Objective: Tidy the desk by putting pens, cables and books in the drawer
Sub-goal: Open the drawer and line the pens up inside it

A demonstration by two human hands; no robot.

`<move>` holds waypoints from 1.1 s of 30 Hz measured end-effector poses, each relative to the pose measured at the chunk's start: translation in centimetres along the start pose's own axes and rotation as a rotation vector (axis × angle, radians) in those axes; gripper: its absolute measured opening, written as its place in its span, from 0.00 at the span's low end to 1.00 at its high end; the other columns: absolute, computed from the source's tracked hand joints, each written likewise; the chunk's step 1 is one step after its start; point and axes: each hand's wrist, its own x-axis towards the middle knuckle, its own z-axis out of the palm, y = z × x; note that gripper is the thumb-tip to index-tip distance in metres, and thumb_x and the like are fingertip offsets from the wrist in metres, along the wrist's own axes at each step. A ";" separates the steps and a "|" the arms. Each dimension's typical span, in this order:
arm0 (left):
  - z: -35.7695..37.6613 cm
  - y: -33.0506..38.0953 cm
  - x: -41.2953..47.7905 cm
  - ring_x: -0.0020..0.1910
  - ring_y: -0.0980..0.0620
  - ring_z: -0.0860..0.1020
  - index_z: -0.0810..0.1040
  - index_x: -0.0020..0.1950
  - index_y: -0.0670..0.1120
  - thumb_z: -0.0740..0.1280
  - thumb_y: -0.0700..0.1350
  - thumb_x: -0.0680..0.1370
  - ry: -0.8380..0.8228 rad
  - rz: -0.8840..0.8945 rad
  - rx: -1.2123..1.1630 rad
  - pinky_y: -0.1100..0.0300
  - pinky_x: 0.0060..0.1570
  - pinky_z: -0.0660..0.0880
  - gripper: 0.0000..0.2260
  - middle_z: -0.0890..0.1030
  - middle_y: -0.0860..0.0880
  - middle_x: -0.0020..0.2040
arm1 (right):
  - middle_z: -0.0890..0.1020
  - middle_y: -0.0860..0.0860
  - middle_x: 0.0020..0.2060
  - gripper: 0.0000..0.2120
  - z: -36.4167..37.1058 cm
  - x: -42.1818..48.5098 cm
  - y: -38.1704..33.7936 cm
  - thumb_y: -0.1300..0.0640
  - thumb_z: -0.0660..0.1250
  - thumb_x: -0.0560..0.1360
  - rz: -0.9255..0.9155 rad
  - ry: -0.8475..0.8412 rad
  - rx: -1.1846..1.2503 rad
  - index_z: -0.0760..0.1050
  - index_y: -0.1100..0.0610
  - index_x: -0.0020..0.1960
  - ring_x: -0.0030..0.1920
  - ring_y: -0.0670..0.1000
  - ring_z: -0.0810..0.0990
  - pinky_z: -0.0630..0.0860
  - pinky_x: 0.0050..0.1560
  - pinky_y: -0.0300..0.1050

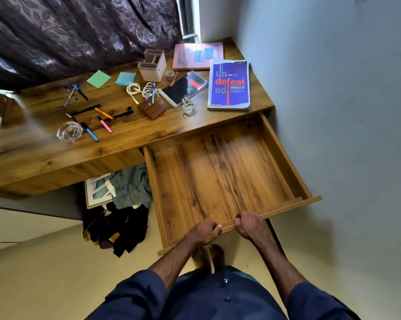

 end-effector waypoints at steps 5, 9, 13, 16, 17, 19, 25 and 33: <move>0.0 -1.3 -1.0 0.49 0.46 0.80 0.81 0.57 0.47 0.57 0.55 0.84 0.043 0.008 -0.012 0.51 0.53 0.77 0.17 0.82 0.46 0.50 | 0.81 0.52 0.41 0.09 -0.2 0.3 -1.1 0.54 0.61 0.79 0.032 -0.038 -0.050 0.79 0.55 0.48 0.42 0.52 0.80 0.79 0.45 0.48; -1.3 -3.7 -2.2 0.51 0.49 0.80 0.80 0.58 0.48 0.59 0.51 0.83 0.147 0.021 -0.001 0.52 0.55 0.79 0.12 0.82 0.48 0.52 | 0.81 0.53 0.41 0.06 0.2 0.6 -3.1 0.56 0.64 0.78 0.006 -0.047 -0.012 0.79 0.55 0.46 0.43 0.52 0.82 0.82 0.48 0.49; -4.7 -6.2 -3.2 0.56 0.53 0.80 0.80 0.64 0.46 0.61 0.47 0.82 0.310 0.097 -0.028 0.55 0.59 0.78 0.13 0.83 0.49 0.59 | 0.83 0.52 0.44 0.08 0.9 1.1 -7.5 0.53 0.65 0.77 -0.076 -0.028 0.066 0.80 0.54 0.50 0.44 0.52 0.82 0.81 0.46 0.47; -8.1 -8.4 -3.5 0.52 0.50 0.82 0.82 0.58 0.43 0.62 0.43 0.80 0.481 0.156 -0.065 0.58 0.55 0.77 0.12 0.84 0.46 0.54 | 0.85 0.53 0.49 0.12 1.0 1.9 -12.2 0.52 0.64 0.76 -0.134 0.018 0.090 0.82 0.54 0.55 0.50 0.55 0.83 0.78 0.47 0.44; -9.3 -9.4 -3.5 0.52 0.50 0.82 0.83 0.57 0.42 0.63 0.42 0.80 0.527 0.157 -0.077 0.62 0.52 0.75 0.11 0.85 0.45 0.53 | 0.85 0.53 0.49 0.13 1.0 2.2 -13.9 0.52 0.64 0.76 -0.148 0.034 0.108 0.82 0.54 0.56 0.50 0.55 0.83 0.79 0.48 0.44; -11.9 -12.0 -3.7 0.49 0.51 0.81 0.83 0.55 0.41 0.63 0.40 0.80 0.602 0.170 -0.097 0.68 0.48 0.71 0.10 0.85 0.45 0.52 | 0.86 0.53 0.50 0.12 0.9 2.7 -17.6 0.53 0.65 0.77 -0.162 0.075 0.150 0.83 0.54 0.56 0.49 0.54 0.84 0.80 0.49 0.46; -20.4 -21.3 -5.2 0.48 0.53 0.82 0.83 0.52 0.47 0.63 0.41 0.78 0.714 0.216 -0.080 0.60 0.49 0.78 0.09 0.85 0.51 0.49 | 0.87 0.51 0.49 0.10 0.6 3.1 -28.3 0.55 0.65 0.77 -0.218 0.242 0.237 0.84 0.54 0.52 0.48 0.51 0.84 0.76 0.46 0.40; -31.6 -30.2 -7.8 0.48 0.52 0.82 0.82 0.49 0.49 0.63 0.39 0.76 0.812 0.122 -0.088 0.58 0.49 0.79 0.10 0.85 0.52 0.48 | 0.83 0.52 0.37 0.08 1.4 3.4 -39.7 0.60 0.67 0.78 -0.282 0.278 0.373 0.82 0.60 0.44 0.37 0.50 0.81 0.75 0.36 0.46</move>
